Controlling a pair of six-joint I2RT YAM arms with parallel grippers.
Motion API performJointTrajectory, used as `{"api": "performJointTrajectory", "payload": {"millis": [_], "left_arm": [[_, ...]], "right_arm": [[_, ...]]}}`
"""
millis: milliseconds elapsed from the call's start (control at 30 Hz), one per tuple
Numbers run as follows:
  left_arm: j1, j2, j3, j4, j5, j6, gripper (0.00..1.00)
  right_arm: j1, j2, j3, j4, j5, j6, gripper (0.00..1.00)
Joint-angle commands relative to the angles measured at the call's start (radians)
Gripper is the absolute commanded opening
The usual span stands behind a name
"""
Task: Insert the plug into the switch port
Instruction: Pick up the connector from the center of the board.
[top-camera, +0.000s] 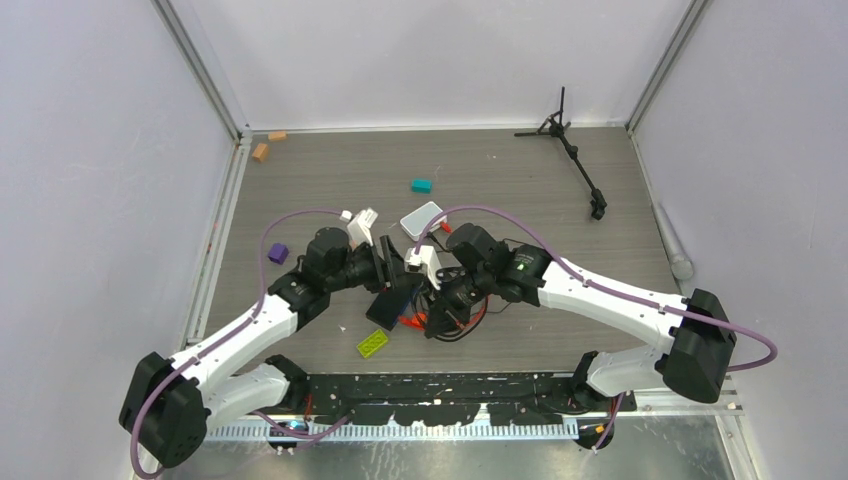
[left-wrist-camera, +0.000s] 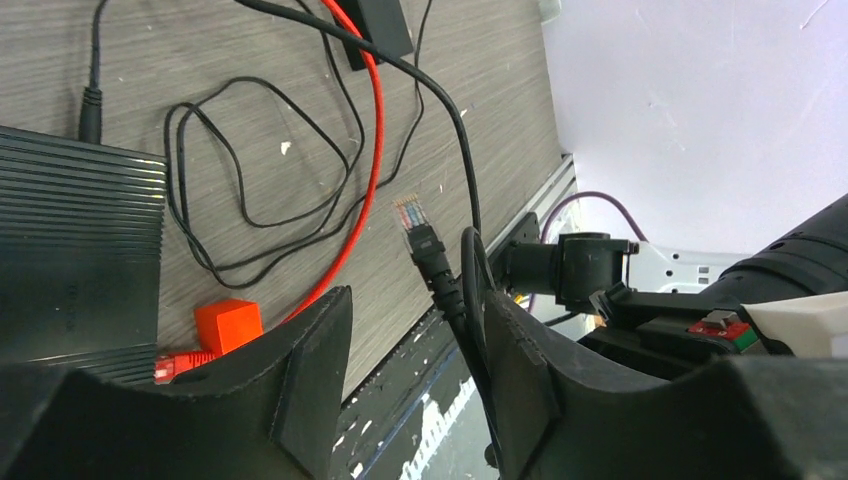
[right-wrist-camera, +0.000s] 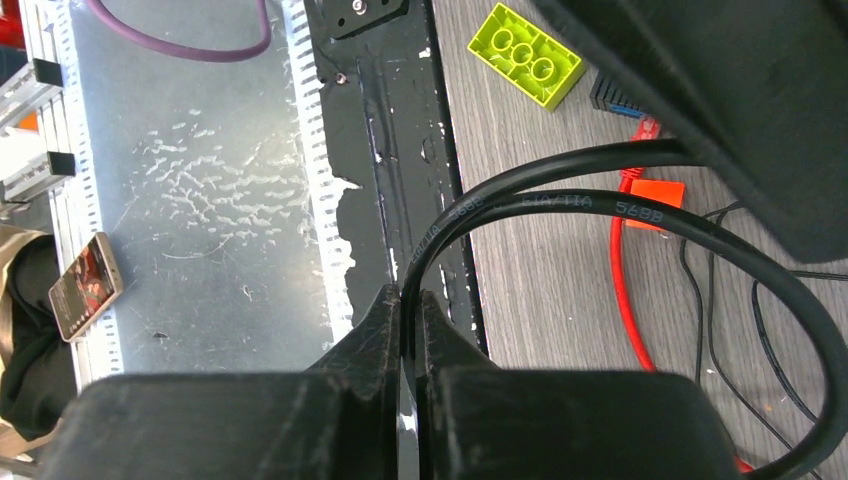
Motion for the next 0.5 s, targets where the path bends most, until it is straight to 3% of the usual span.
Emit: {"api": "performJointTrajectory", "payload": {"millis": [0,167,333,467], "left_arm": [[-0.026,0.008,0.031,0.016,0.011,0.02,0.52],[-0.034,0.01,0.028,0.025,0.011,0.019,0.5],[-0.035,0.0,0.033,0.01,-0.001,0.042,0.18],[-0.035,-0.017,0.055,-0.054,-0.045,0.083,0.0]], "right_arm": [[0.004,-0.002,0.035,0.01,0.004,-0.022,0.04],[0.005,0.007,0.034,0.012,0.003,-0.019,0.04],[0.005,0.006,0.03,0.008,0.009,-0.017,0.05],[0.005,-0.015,0.018,-0.014,0.045,-0.022,0.07]]}}
